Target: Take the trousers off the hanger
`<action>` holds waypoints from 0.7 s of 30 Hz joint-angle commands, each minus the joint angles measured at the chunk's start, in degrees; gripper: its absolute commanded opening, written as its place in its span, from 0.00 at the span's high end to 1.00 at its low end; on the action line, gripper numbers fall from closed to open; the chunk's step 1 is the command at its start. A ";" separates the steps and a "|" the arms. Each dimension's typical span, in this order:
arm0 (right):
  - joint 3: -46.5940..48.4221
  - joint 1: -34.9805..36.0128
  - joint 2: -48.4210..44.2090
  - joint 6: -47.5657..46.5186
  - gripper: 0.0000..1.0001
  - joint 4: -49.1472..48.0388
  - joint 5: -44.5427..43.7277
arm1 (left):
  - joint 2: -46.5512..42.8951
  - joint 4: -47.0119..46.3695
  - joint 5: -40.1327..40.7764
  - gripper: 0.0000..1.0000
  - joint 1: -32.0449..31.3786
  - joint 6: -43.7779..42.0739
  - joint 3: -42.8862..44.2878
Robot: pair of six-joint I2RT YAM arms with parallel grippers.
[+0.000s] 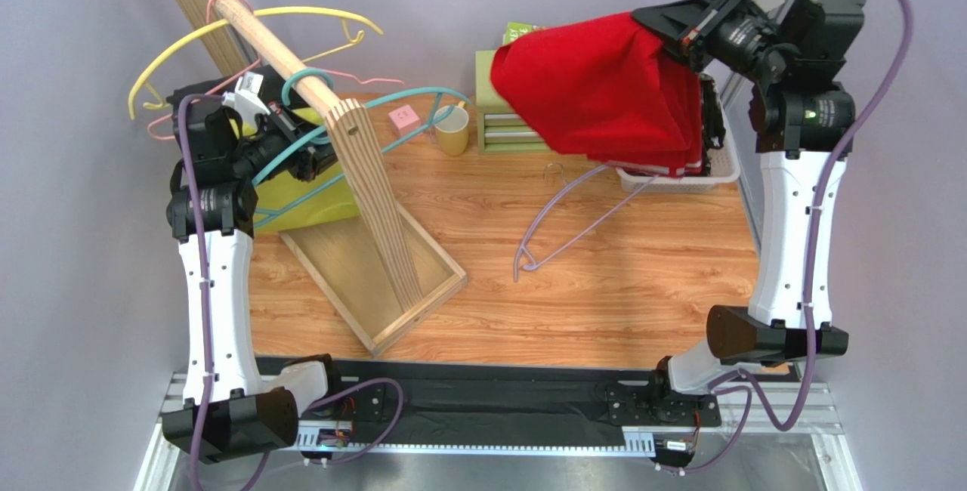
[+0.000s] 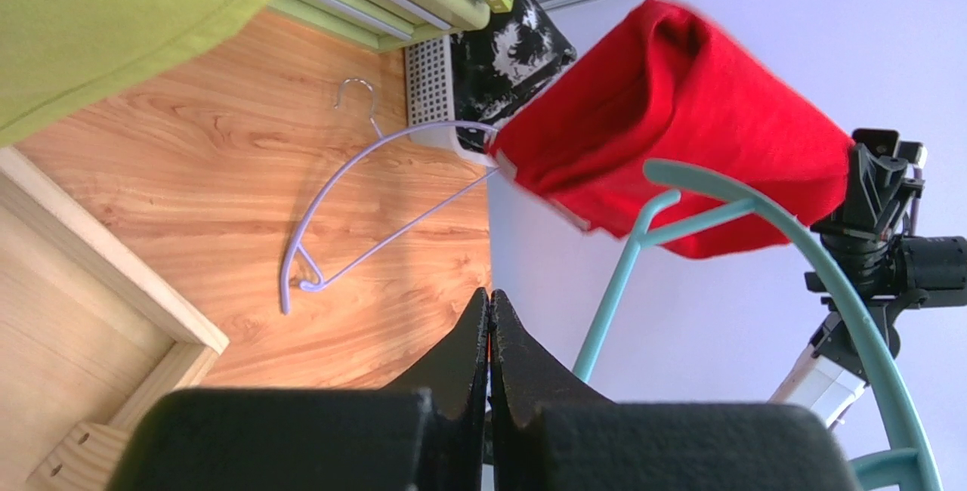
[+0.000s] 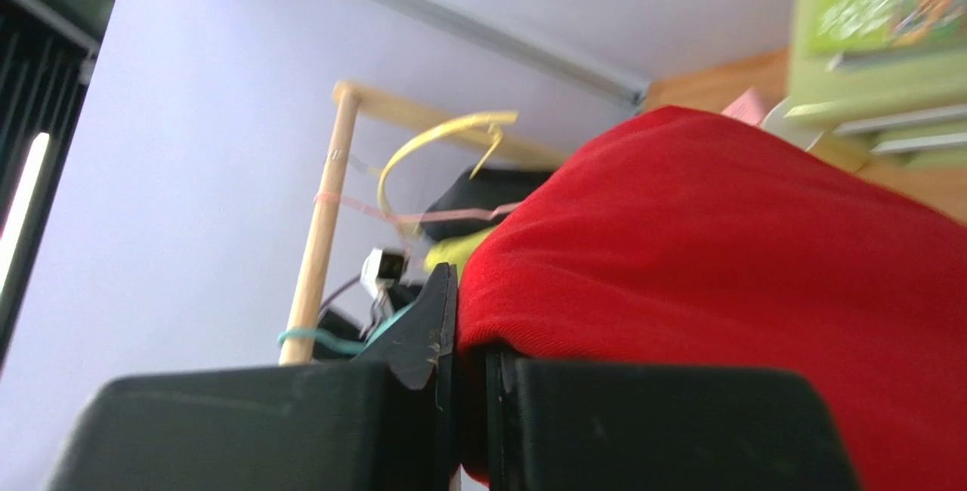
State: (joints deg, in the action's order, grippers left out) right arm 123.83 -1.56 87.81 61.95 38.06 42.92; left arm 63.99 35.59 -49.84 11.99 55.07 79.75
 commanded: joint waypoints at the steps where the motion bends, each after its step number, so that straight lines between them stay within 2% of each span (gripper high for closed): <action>1: 5.55 -5.37 -0.45 -6.05 1.00 -5.37 -9.51 | -1.23 3.16 0.28 0.99 -0.04 2.85 -0.47; 7: 5.28 -8.54 3.50 -6.76 1.00 -8.08 -12.51 | -1.93 3.87 -0.34 0.99 -0.04 2.06 -1.96; 15: 7.39 -9.95 9.92 -1.23 1.00 -11.52 -11.80 | -1.67 4.22 0.18 1.00 -0.12 0.92 -2.05; 21: 8.35 -12.23 17.81 -4.82 1.00 -15.38 -14.09 | -1.14 4.40 -0.08 1.00 -0.12 0.13 -1.79</action>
State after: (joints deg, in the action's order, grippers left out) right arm 126.54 -11.86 102.72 58.19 35.42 30.30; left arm 63.24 38.00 -49.36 11.99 53.76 77.60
